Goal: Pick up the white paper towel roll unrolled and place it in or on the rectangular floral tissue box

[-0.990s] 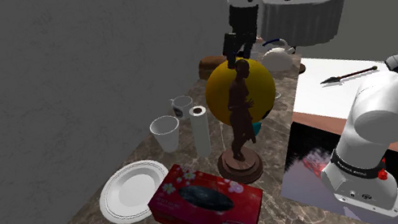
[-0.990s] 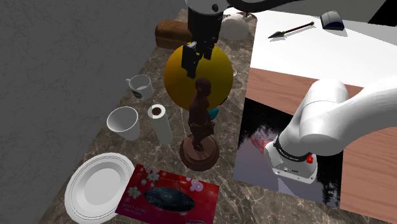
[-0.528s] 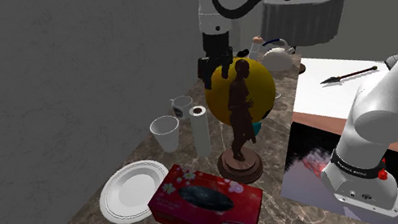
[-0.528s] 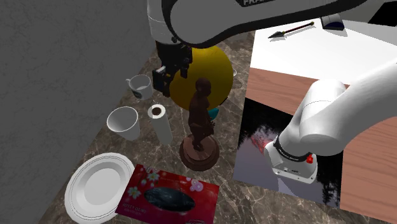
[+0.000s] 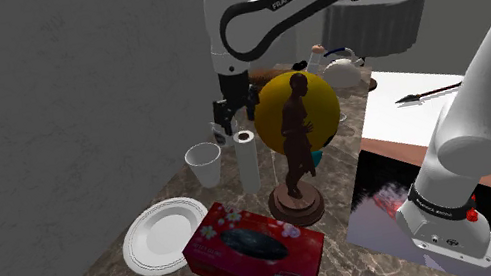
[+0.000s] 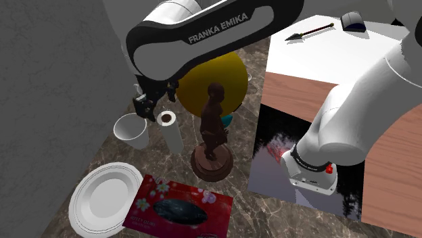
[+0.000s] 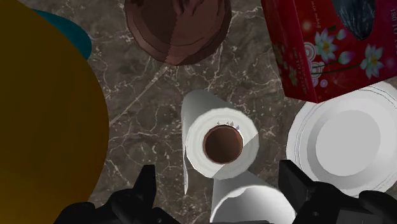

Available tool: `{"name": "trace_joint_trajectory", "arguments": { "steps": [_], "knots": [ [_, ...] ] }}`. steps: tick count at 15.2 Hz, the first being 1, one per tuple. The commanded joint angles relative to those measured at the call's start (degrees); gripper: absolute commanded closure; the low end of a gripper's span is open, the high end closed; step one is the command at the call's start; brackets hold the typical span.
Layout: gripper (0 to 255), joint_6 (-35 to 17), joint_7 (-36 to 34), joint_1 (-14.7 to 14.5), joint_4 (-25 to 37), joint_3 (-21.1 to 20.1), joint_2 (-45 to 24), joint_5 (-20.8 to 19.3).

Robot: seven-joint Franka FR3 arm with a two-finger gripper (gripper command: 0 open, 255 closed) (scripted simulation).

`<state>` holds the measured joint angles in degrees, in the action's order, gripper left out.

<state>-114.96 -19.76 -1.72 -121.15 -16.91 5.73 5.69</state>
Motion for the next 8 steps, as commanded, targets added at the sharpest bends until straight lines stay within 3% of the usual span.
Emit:
{"name": "trace_joint_trajectory", "arguments": {
  "steps": [1, 8],
  "knots": [
    [0, -1.9, -0.8, -0.2, 0.0, -0.4, -2.2, -0.4],
    [0, -6.9, -1.1, -0.4, -3.2, -0.7, -4.1, -0.8]
  ]
}}
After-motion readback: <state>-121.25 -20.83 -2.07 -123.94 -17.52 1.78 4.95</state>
